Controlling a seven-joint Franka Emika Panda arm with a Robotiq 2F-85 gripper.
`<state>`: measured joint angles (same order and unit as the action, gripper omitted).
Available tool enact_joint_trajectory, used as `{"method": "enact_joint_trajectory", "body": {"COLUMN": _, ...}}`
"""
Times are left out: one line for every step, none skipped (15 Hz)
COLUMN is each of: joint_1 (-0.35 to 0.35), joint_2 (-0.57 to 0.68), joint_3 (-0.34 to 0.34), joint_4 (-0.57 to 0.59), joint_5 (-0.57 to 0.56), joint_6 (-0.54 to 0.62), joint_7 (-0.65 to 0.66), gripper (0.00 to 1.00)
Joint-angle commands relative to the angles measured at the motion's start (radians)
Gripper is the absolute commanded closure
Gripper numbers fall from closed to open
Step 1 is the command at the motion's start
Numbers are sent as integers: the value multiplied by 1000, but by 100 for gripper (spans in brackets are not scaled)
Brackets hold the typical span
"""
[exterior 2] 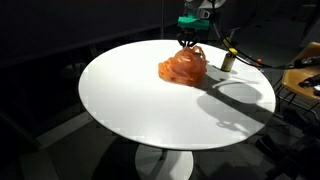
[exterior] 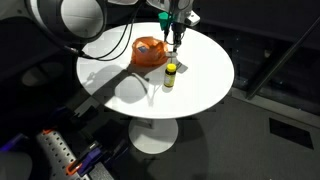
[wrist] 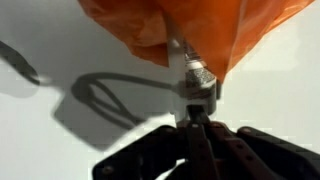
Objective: Put the white lotion bottle in the plastic bag
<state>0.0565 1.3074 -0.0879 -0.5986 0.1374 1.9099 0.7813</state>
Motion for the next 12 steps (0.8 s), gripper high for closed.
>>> {"method": "enact_joint_trajectory", "body": {"joint_1": 11, "joint_2": -16, "joint_3": -20, "joint_4": 12, "joint_5": -17, "joint_6": -2, "joint_7": 14, "gripper": 100}}
{"method": "enact_joint_trajectory", "body": {"joint_1": 11, "joint_2": -15, "joint_3": -23, "joint_4": 13, "joint_5": -17, "joint_6": -4, "joint_7": 15, "gripper": 98}}
{"method": "enact_joint_trajectory", "body": {"joint_1": 9, "joint_2": -15, "joint_3": -24, "joint_4": 13, "joint_5": -16, "joint_6": -6, "joint_7": 13, "gripper": 96}}
{"method": "enact_joint_trajectory", "body": {"joint_1": 7, "joint_2": -14, "joint_3": -24, "joint_4": 13, "joint_5": -13, "joint_6": -11, "joint_7": 12, "gripper": 73}}
{"method": "enact_joint_trajectory", "body": {"joint_1": 6, "joint_2": -13, "joint_3": -25, "joint_4": 12, "joint_5": -11, "joint_6": -12, "joint_7": 12, "gripper": 68}}
{"method": "enact_joint_trajectory", "body": {"joint_1": 6, "joint_2": -12, "joint_3": -25, "joint_4": 12, "joint_5": -10, "joint_6": -13, "joint_7": 10, "gripper": 62}}
{"method": "enact_joint_trajectory", "body": {"joint_1": 6, "joint_2": -8, "joint_3": -26, "joint_4": 14, "joint_5": -10, "joint_6": -13, "joint_7": 7, "gripper": 53}}
{"method": "enact_joint_trajectory", "body": {"joint_1": 6, "joint_2": -6, "joint_3": -25, "joint_4": 16, "joint_5": -10, "joint_6": -13, "joint_7": 4, "gripper": 47}}
{"method": "enact_joint_trajectory", "body": {"joint_1": 7, "joint_2": -4, "joint_3": -25, "joint_4": 18, "joint_5": -10, "joint_6": -14, "joint_7": 2, "gripper": 38}}
{"method": "enact_joint_trajectory", "body": {"joint_1": 8, "joint_2": -1, "joint_3": -25, "joint_4": 20, "joint_5": -10, "joint_6": -13, "joint_7": 1, "gripper": 30}}
{"method": "enact_joint_trajectory", "body": {"joint_1": 9, "joint_2": 2, "joint_3": -24, "joint_4": 22, "joint_5": -10, "joint_6": -12, "joint_7": -1, "gripper": 23}}
{"method": "enact_joint_trajectory", "body": {"joint_1": 11, "joint_2": 5, "joint_3": -24, "joint_4": 24, "joint_5": -10, "joint_6": -12, "joint_7": 0, "gripper": 15}}
